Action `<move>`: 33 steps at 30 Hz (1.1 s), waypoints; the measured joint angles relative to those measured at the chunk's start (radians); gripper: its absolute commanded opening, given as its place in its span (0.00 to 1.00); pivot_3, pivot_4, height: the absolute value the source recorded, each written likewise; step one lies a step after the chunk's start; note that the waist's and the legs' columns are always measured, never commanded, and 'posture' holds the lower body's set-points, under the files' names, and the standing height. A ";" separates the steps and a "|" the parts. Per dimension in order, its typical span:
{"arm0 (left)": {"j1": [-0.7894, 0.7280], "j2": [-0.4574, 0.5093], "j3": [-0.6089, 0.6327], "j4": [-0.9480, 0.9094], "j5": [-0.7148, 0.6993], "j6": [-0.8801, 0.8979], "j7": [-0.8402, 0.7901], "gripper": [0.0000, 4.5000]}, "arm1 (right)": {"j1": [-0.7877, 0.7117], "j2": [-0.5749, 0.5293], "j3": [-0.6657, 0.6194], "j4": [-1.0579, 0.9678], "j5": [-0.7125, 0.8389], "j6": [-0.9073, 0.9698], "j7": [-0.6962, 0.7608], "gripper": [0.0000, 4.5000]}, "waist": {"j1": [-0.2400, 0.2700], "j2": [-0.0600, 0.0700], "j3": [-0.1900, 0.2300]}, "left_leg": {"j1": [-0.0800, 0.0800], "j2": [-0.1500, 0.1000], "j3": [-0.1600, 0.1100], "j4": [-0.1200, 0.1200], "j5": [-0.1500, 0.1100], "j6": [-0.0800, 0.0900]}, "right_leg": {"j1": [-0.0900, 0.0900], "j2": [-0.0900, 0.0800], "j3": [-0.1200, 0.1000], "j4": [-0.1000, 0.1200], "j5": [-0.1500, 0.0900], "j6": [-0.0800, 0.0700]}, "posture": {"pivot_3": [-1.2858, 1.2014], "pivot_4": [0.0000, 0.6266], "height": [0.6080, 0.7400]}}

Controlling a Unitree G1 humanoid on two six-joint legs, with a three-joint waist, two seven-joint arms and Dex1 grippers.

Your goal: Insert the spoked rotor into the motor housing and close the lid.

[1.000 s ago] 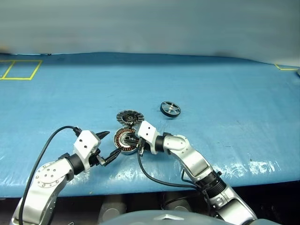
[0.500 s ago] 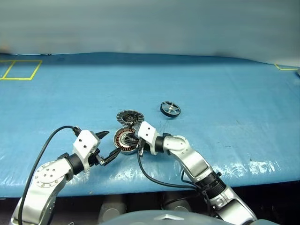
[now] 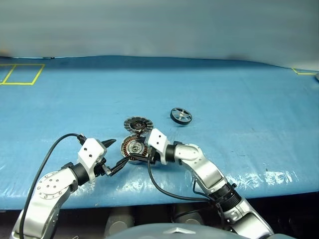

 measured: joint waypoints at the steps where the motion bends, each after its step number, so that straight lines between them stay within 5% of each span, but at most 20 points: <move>1: 0.000 0.000 0.000 0.000 0.000 0.000 0.000 0.91 | 0.001 0.001 -0.004 -0.003 0.008 0.000 0.002 0.61 | 0.000 0.000 0.000 | 0.000 0.000 0.000 0.000 0.000 0.000 | 0.000 0.000 0.000 0.000 0.000 0.000 | 0.52 0.24 1.00; 10: 0.000 0.000 0.000 0.000 0.000 0.000 -0.005 0.91 | 0.004 -0.004 -0.012 -0.019 0.030 -0.027 0.031 0.01 | 0.000 0.000 0.000 | 0.000 0.000 0.000 0.000 0.000 0.000 | 0.000 0.000 0.000 0.000 0.000 0.000 | 0.52 0.24 1.00; 33: 0.005 0.000 -0.002 0.000 -0.006 0.003 -0.012 0.91 | -0.016 -0.034 0.026 -0.006 -0.013 0.060 0.058 0.01 | 0.001 0.000 0.000 | 0.000 0.000 0.000 0.001 0.000 0.000 | 0.000 0.000 0.000 0.000 0.000 0.000 | 0.52 0.24 1.00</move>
